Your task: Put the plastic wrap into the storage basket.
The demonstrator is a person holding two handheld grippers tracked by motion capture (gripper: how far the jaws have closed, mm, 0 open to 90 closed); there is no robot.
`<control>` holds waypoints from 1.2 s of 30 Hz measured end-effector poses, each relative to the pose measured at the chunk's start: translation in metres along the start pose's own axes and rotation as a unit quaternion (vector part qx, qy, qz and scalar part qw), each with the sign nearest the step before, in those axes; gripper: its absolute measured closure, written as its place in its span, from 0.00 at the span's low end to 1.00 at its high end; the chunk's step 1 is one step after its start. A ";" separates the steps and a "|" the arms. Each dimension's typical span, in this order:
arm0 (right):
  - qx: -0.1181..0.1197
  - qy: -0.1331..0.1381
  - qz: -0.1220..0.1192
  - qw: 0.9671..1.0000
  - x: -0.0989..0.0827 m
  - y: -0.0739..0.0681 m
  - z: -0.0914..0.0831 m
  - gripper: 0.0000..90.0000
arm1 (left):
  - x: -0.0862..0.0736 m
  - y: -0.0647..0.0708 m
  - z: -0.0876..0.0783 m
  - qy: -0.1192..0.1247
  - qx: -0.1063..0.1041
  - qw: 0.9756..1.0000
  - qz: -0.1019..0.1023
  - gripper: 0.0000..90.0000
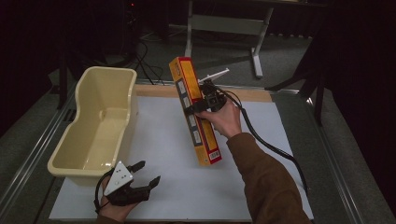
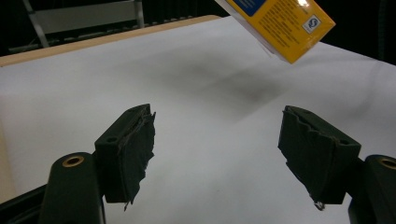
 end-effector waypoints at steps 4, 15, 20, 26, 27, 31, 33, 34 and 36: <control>0.012 0.013 0.009 1.000 0.006 -0.003 0.000 0.47 | 0.000 0.000 0.000 0.001 0.000 1.000 -0.001 0.29; 0.029 0.024 0.021 0.999 0.023 -0.013 0.000 0.47 | 0.000 -0.001 -0.001 0.002 0.002 1.000 -0.002 0.29; 0.034 0.027 0.017 0.999 0.029 -0.020 0.004 0.47 | 0.000 -0.001 0.000 0.002 0.002 1.000 -0.003 0.29; 0.053 0.031 0.024 0.998 0.036 -0.029 0.014 0.47 | 0.000 -0.002 -0.001 0.002 0.001 1.000 -0.003 0.29; 0.053 0.031 0.024 0.998 0.036 -0.029 0.014 0.47 | 0.000 -0.002 -0.001 0.002 0.001 1.000 -0.003 0.29; 0.072 0.039 0.039 0.996 0.042 -0.034 0.022 0.47 | 0.000 -0.002 -0.001 0.004 0.001 1.000 -0.005 0.29; 0.076 0.038 0.035 0.996 0.045 -0.037 0.024 0.47 | 0.000 -0.002 -0.002 0.004 0.001 1.000 -0.006 0.29; 0.081 0.039 0.034 0.995 0.046 -0.039 0.025 0.47 | 0.000 -0.003 -0.002 0.004 0.001 1.000 -0.006 0.29; 0.085 0.040 0.031 0.995 0.046 -0.040 0.025 0.47 | 0.000 -0.003 -0.002 0.004 0.001 1.000 -0.007 0.29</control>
Point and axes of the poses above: each handheld gripper's, and its own axes: z roughly forward along the jaws, x roughly out of its top, y roughly to its right, the point moved 3 cm from there along z, roughly forward along the jaws, and after that the axes turned 13 degrees about x, right-handed, at the moved point
